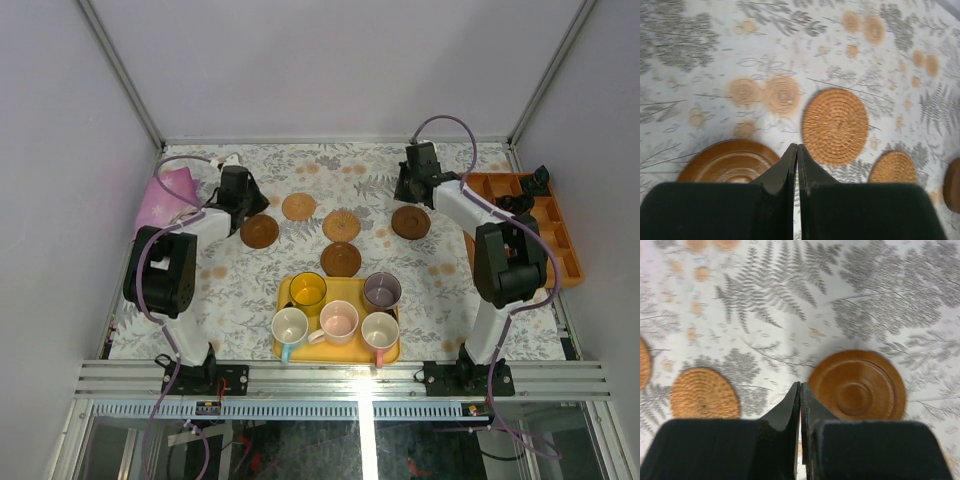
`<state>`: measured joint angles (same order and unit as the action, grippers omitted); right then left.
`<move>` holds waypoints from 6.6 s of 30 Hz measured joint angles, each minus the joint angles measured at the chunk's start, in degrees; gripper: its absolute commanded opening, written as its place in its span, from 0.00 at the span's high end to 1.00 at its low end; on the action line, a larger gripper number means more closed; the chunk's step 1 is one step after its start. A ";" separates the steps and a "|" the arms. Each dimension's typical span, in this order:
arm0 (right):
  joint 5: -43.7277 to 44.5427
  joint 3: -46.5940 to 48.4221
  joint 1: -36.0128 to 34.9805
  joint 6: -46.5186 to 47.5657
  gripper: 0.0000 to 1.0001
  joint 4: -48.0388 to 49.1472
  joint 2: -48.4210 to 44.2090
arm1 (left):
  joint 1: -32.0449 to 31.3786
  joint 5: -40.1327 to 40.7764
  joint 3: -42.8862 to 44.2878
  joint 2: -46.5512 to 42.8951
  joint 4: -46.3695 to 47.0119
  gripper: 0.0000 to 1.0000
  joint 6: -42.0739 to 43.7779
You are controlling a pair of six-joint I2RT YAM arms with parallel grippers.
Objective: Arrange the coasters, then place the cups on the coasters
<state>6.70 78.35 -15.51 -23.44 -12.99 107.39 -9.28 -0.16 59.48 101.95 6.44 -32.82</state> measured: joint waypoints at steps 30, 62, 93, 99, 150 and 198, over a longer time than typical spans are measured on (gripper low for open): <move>-20.87 11.56 -11.47 2.23 1.00 1.51 16.79 | -9.05 -8.81 16.46 18.10 -4.57 0.88 4.04; -4.48 9.46 -13.44 0.72 1.00 0.11 15.61 | -11.91 -8.41 7.65 10.84 -7.23 0.88 3.17; -6.29 0.96 -12.79 2.73 1.00 -4.00 -1.22 | -12.07 -3.39 5.92 -1.09 -8.46 0.89 6.58; -7.69 -4.59 -17.16 2.71 1.00 -3.85 -1.14 | -12.07 0.94 -3.19 -5.11 -7.89 0.91 5.42; -6.29 24.28 -18.78 5.49 1.00 -7.08 24.17 | 1.92 -0.24 6.38 8.63 -10.12 0.99 0.11; 2.64 6.36 -14.91 5.33 1.00 -5.16 3.98 | 2.36 -10.95 2.69 -2.12 -6.36 0.98 0.09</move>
<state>9.34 84.71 -30.41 -18.11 -18.15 111.37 -6.92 -11.11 62.17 99.83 0.08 -32.73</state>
